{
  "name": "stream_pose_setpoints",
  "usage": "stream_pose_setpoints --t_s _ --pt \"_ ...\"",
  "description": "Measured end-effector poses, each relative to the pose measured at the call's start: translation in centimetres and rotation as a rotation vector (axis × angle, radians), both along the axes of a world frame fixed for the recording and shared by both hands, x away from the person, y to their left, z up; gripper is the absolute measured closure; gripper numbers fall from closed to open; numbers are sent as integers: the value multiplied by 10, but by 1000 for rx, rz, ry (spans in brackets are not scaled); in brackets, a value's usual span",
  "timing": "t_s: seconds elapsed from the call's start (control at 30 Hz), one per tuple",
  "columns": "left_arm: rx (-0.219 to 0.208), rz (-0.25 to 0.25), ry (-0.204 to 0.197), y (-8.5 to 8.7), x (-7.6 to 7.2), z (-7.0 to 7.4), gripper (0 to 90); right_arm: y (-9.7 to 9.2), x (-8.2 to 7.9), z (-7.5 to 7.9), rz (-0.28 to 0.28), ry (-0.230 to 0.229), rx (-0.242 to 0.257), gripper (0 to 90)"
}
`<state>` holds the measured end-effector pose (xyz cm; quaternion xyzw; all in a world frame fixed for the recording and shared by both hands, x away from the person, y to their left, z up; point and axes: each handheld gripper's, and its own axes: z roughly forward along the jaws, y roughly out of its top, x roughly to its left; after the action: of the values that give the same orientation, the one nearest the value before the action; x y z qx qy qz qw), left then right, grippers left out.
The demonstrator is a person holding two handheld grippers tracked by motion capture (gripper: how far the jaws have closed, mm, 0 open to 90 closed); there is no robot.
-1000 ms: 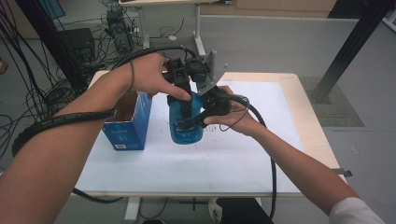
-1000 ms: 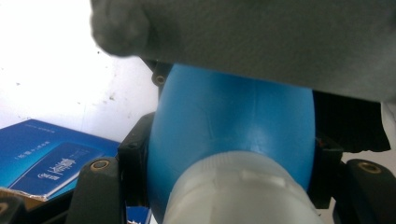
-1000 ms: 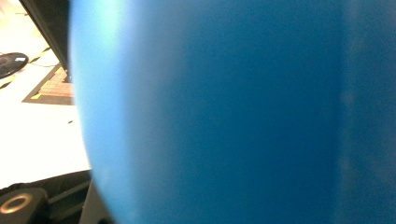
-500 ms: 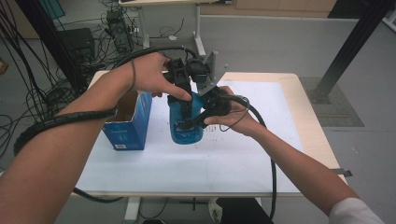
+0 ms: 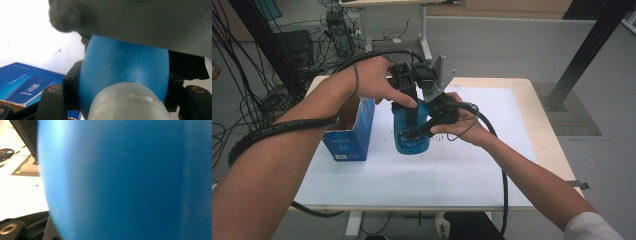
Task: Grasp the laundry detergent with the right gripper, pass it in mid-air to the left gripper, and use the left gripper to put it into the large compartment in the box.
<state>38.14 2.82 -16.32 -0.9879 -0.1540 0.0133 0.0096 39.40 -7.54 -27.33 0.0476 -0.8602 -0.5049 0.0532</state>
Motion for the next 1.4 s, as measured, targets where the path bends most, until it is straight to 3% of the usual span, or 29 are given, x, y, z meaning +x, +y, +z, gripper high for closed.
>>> stream_pose_setpoints --t_s 0.57,1.4 --pt "-11 -7 -23 0 2 -1 359 -1 3 -1 -9 10 0 439" --pt "1 7 -18 -1 2 -3 365 -1 4 -4 6 13 4 433"
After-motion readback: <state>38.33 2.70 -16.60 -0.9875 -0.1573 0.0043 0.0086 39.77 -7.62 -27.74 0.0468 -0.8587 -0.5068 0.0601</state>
